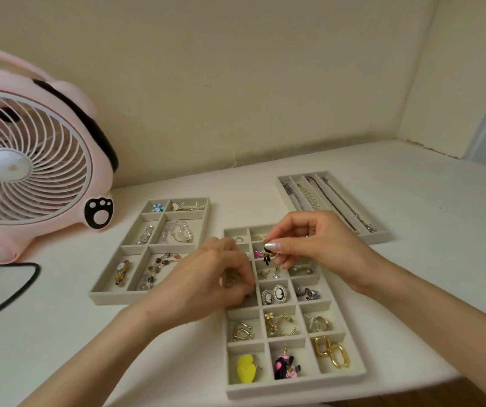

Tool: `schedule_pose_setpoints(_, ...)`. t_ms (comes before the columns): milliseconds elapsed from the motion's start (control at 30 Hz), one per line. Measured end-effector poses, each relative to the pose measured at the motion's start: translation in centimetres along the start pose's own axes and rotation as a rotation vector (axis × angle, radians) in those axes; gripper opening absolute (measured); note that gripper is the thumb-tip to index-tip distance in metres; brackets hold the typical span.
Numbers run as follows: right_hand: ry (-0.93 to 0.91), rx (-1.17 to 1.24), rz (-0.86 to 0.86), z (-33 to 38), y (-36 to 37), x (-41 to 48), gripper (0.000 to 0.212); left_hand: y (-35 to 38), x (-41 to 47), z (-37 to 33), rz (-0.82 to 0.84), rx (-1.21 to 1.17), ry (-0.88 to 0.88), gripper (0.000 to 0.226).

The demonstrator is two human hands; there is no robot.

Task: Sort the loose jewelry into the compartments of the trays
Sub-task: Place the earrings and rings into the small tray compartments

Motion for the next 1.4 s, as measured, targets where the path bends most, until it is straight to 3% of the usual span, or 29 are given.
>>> schedule_pose_setpoints(100, -0.005, -0.001, -0.001, 0.0, 0.0, -0.1, 0.007, -0.9, -0.1, 0.0, -0.104, -0.284, -0.113, 0.005)
schedule_pose_setpoints(200, -0.006, 0.001, 0.002, 0.0, 0.0, -0.2, 0.008, -1.5, -0.3, 0.0, -0.097, -0.618, -0.236, 0.007)
schedule_pose_setpoints(333, -0.003, 0.001, 0.029, 0.2, 0.3, -0.4, 0.009, -1.6, -0.6, 0.2, -0.02, -0.863, -0.324, 0.017)
schedule_pose_setpoints(500, -0.031, 0.017, 0.058, 0.5, 0.9, -0.8, 0.007, -1.3, -0.4, 0.3, -0.004, -1.054, -0.427, 0.009)
schedule_pose_setpoints(867, -0.086, -0.199, -0.098, 0.3, 2.7, -0.1, 0.01, -1.0, -0.1, 0.2, -0.116, -1.023, -0.464, 0.007)
schedule_pose_setpoints(1067, -0.09, -0.289, -0.108, 0.0, 3.1, 0.0, 0.011, -1.4, -0.6, -0.9, -0.323, -0.694, -0.359, 0.006)
schedule_pose_setpoints(1267, -0.091, -0.359, -0.085, -0.1, 2.9, 0.3, 0.013, -1.6, -0.9, -1.4, -0.223, -0.401, -0.26, 0.007)
schedule_pose_setpoints(1400, -0.11, -0.372, -0.044, 0.0, 3.0, 0.1, 0.011, -1.7, -0.9, -1.8, -0.252, -0.262, -0.232, 0.015)
Point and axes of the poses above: each hand's wrist, its own x-axis towards the middle knuckle, its own y-axis out of the palm, z = x × y, the point moved 1 cm from there along x, towards the middle knuckle, and after that the axes turned 1 degree about y, right-handed, at the moved point
